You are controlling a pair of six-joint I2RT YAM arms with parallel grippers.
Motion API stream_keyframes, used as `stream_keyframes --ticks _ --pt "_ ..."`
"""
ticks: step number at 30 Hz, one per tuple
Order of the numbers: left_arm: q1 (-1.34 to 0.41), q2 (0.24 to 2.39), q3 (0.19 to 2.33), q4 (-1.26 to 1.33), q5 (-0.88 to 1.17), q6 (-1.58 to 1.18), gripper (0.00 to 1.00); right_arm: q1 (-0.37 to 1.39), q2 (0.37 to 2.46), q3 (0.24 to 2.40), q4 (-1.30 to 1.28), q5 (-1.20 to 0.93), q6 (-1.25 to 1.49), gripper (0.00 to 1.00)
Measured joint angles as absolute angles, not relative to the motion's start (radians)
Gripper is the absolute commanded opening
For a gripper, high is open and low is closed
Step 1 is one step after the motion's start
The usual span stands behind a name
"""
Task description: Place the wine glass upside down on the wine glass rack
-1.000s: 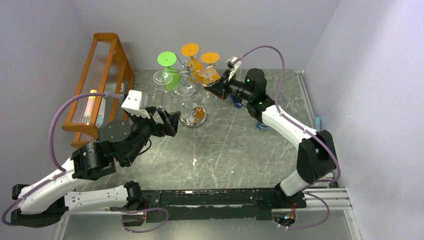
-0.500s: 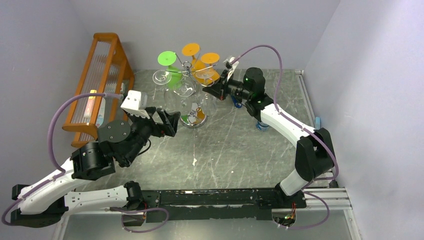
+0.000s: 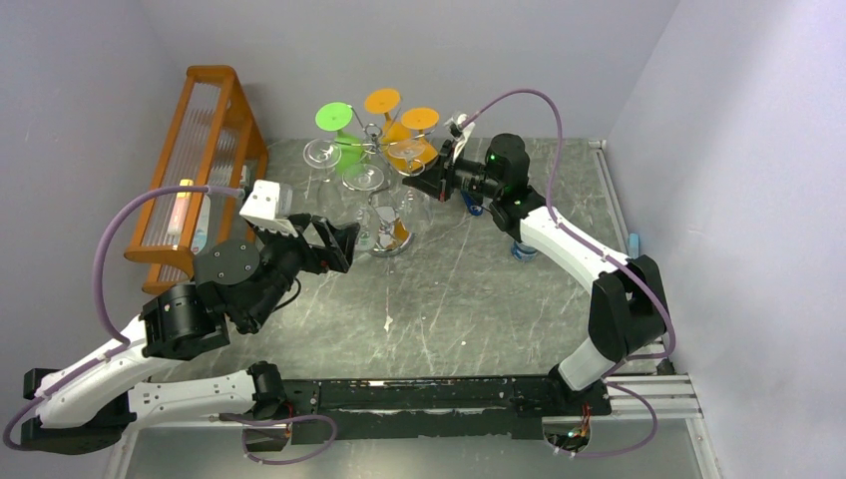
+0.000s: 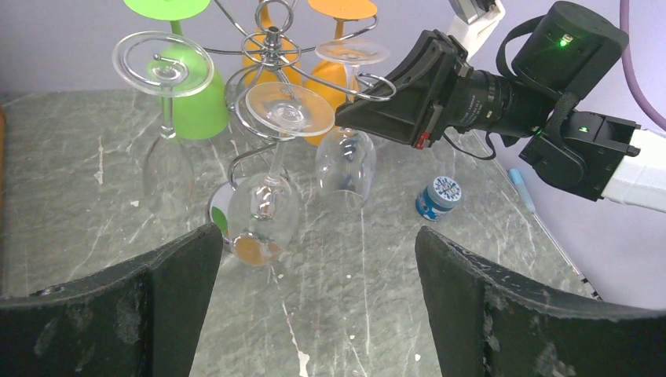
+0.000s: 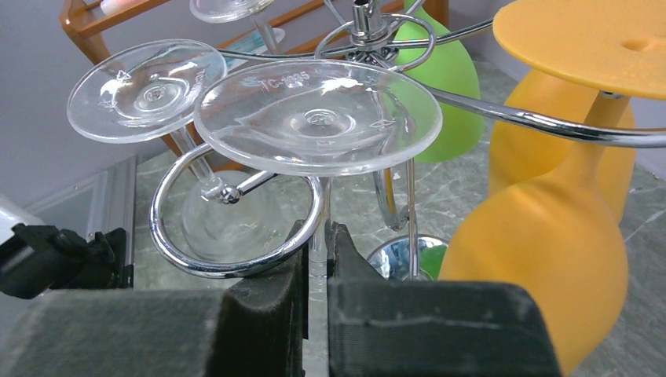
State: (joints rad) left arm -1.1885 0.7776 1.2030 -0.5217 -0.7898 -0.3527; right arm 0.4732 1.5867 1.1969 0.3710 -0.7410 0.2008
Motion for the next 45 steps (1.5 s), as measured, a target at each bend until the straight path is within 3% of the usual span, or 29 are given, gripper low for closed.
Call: stream_keyframes --ticks 26,45 --pt "-1.188 0.781 1.203 -0.523 -0.790 -0.356 0.96 0.473 1.587 1.133 0.512 -0.658 0.145 0.00" --pt "-1.188 0.807 1.203 -0.523 -0.790 -0.355 0.96 0.474 1.587 1.096 0.595 -0.774 0.139 0.00"
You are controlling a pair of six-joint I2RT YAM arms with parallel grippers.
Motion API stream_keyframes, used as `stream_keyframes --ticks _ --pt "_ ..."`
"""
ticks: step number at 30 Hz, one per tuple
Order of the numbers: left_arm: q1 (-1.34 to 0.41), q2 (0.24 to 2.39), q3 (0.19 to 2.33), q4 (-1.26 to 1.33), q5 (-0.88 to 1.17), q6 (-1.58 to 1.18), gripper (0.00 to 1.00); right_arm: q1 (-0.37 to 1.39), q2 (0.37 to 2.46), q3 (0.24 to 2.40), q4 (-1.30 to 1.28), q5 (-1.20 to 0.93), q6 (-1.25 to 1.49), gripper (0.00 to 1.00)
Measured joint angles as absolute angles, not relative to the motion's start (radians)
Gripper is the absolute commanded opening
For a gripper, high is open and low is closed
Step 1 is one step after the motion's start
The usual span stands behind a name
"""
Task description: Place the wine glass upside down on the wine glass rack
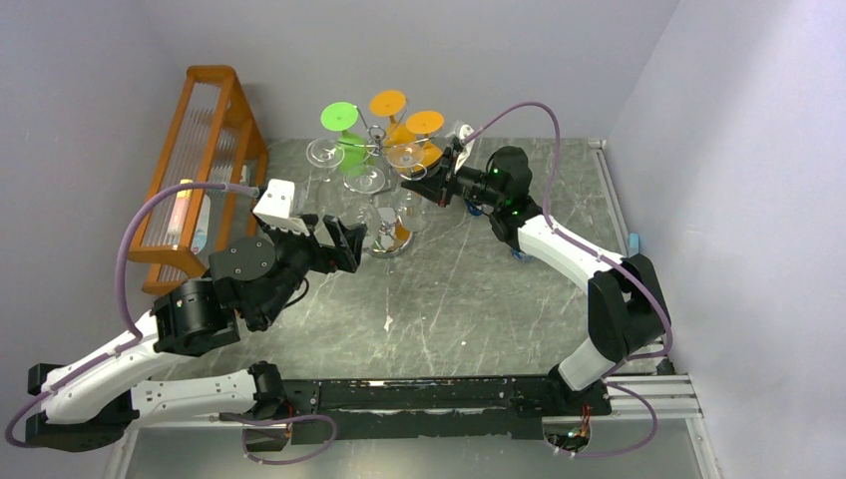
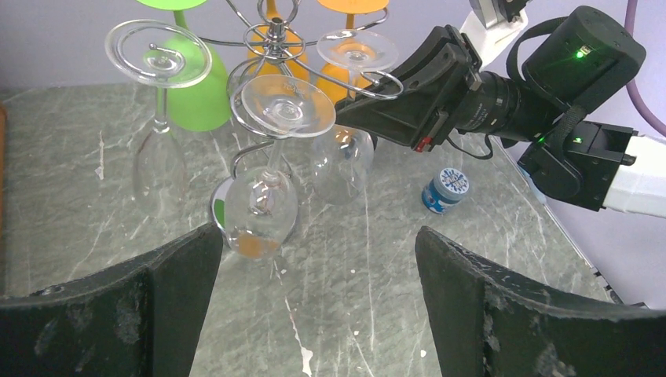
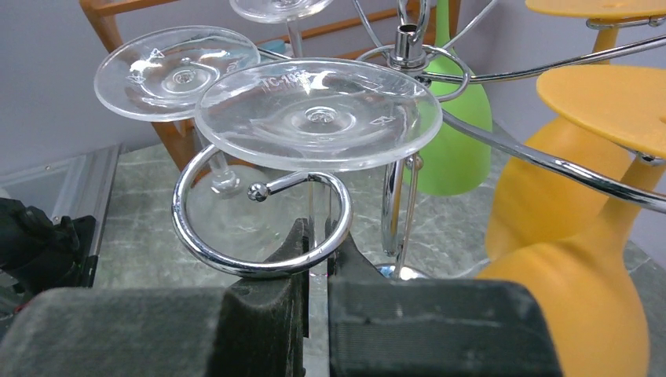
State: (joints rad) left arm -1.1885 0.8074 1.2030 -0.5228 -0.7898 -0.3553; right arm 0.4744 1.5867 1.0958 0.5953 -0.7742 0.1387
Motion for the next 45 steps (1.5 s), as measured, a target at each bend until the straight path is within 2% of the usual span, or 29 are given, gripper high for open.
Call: stream_keyframes --ticks 22,38,45 --pt "-1.188 0.807 1.203 -0.523 -0.790 -0.355 0.96 0.475 1.552 1.028 0.695 -0.891 0.179 0.00" --pt "-1.188 0.793 1.203 -0.525 -0.789 -0.356 0.96 0.473 1.473 0.941 0.748 -0.689 0.214 0.00" --pt "-1.188 0.772 1.203 -0.532 -0.789 -0.364 0.96 0.473 1.496 0.941 0.733 -0.662 0.233 0.06"
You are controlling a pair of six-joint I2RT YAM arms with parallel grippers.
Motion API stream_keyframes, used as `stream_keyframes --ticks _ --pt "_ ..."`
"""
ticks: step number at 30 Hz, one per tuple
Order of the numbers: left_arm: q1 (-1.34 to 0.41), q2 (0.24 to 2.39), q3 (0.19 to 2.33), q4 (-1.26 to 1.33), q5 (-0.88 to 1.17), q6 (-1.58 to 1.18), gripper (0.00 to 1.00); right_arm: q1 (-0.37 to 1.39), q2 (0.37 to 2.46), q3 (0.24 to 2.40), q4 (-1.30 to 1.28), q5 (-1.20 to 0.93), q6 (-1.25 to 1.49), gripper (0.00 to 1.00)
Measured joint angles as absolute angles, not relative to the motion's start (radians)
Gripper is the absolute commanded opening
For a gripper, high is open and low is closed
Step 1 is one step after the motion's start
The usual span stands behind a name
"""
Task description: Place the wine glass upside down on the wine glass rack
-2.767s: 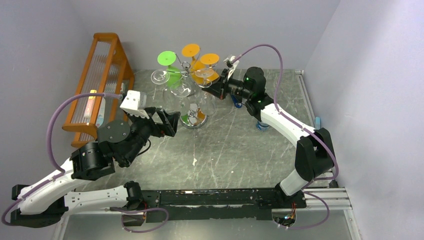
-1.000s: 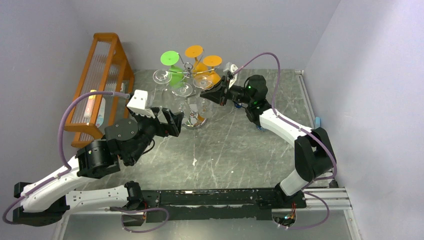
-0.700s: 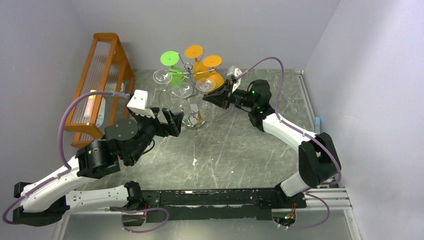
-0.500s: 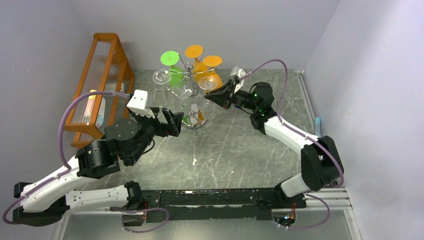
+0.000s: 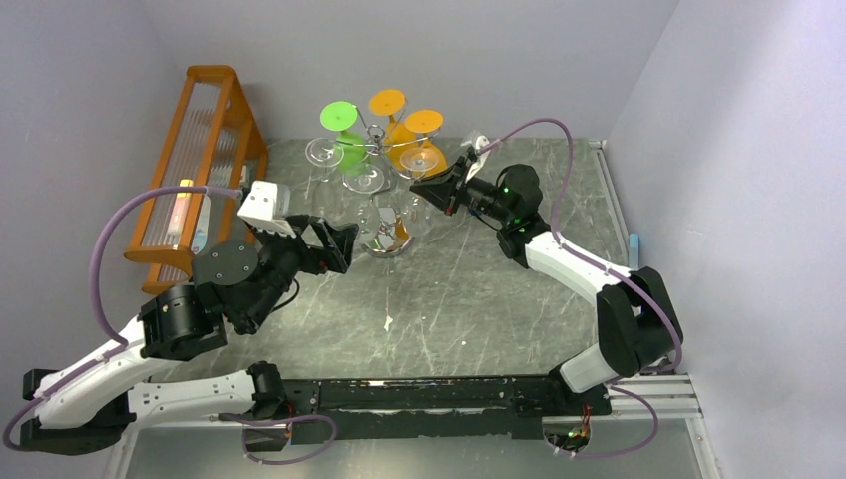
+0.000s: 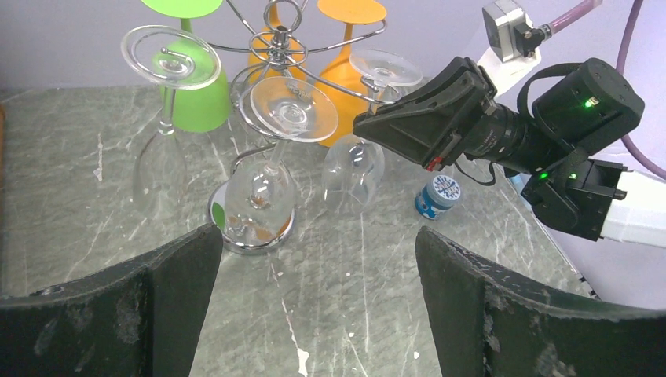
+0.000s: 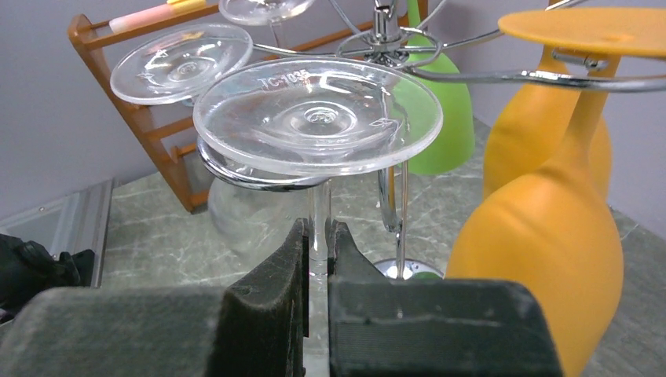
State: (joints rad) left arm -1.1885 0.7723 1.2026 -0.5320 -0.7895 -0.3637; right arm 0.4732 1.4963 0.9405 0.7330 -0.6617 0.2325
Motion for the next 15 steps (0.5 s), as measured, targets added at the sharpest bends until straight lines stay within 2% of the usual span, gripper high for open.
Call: stream_keyframes --ticks 1,3,9,14,15 --pt "-1.188 0.771 1.203 -0.533 -0.789 -0.364 0.97 0.473 1.499 0.941 0.731 -0.662 0.233 0.06" --pt "-1.188 0.772 1.203 -0.538 -0.789 -0.364 0.97 0.473 1.504 0.941 0.725 -0.662 0.238 0.13" --pt "-1.188 0.772 1.203 -0.554 -0.789 -0.364 0.97 0.475 1.504 0.942 0.696 -0.659 0.248 0.47" --pt "-1.188 0.773 1.204 -0.563 -0.789 -0.355 0.97 0.475 1.461 0.912 0.673 -0.634 0.247 0.59" --pt "-1.188 0.775 1.206 -0.570 -0.789 -0.351 0.97 0.475 1.443 0.902 0.664 -0.627 0.246 0.65"
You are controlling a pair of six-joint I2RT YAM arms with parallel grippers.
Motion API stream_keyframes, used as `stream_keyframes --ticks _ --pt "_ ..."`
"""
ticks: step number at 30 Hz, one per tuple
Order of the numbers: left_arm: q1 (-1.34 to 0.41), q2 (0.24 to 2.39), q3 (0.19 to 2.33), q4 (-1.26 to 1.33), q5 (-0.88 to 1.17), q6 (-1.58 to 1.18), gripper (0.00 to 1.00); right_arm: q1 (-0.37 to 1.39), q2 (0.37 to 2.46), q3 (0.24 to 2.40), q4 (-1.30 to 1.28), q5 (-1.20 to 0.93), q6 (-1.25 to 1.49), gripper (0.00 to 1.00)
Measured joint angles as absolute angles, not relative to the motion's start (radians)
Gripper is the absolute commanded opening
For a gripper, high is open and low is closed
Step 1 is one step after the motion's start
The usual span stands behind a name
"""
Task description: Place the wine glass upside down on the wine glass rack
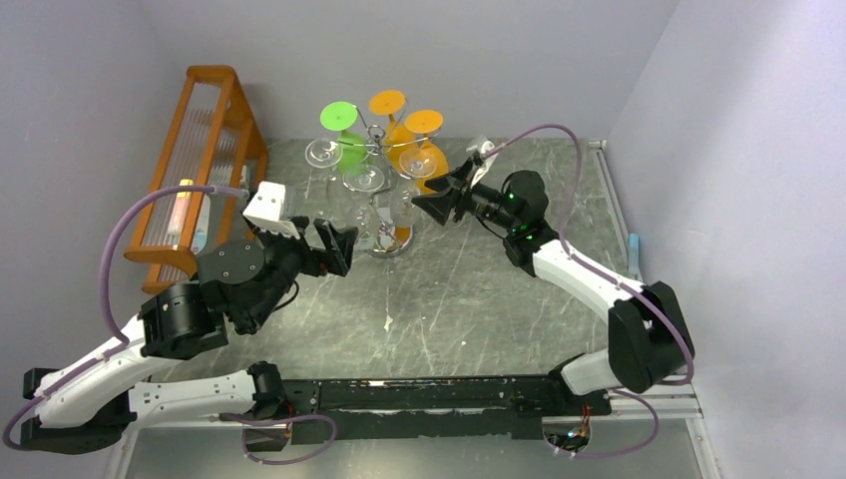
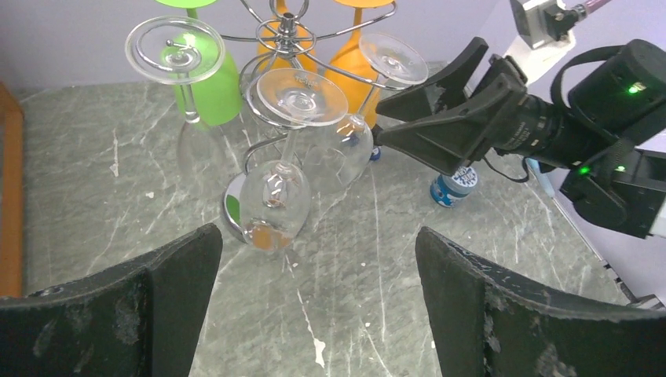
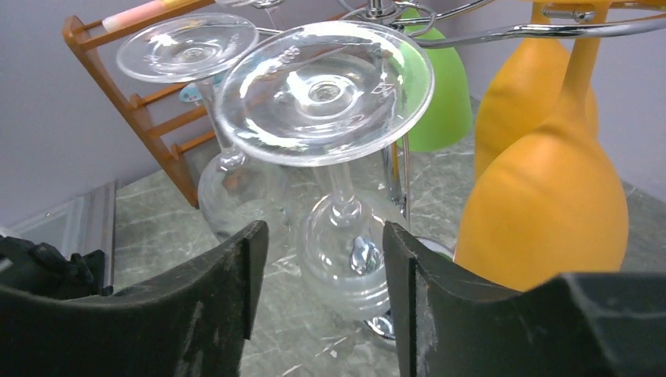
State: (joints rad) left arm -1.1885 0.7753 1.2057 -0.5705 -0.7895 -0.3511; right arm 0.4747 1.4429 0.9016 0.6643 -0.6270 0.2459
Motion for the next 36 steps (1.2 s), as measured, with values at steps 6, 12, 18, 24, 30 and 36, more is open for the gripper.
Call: stream_keyframes --ticks 6,12,18,24,30,36 --pt "-1.188 0.793 1.271 -0.621 -0.809 -0.322 0.97 0.475 1.318 0.848 0.559 -0.582 0.222 0.71" --pt "-1.188 0.765 1.324 -0.673 -0.852 -0.305 0.97 0.475 1.158 0.766 0.319 -0.402 0.214 0.75" --pt "-1.188 0.703 1.396 -0.739 -0.881 -0.304 0.97 0.475 0.953 0.763 -0.031 -0.159 0.316 0.76" --pt "-1.188 0.658 1.479 -0.805 -0.883 -0.302 0.97 0.475 0.771 0.883 -0.390 0.089 0.367 0.78" --pt "-1.188 0.643 1.557 -0.865 -0.862 -0.290 0.97 0.475 0.620 1.061 -0.558 0.236 0.355 0.79" --pt "-1.188 0.648 1.592 -0.925 -0.838 -0.276 0.97 0.475 0.567 1.254 -0.647 0.313 0.311 0.83"
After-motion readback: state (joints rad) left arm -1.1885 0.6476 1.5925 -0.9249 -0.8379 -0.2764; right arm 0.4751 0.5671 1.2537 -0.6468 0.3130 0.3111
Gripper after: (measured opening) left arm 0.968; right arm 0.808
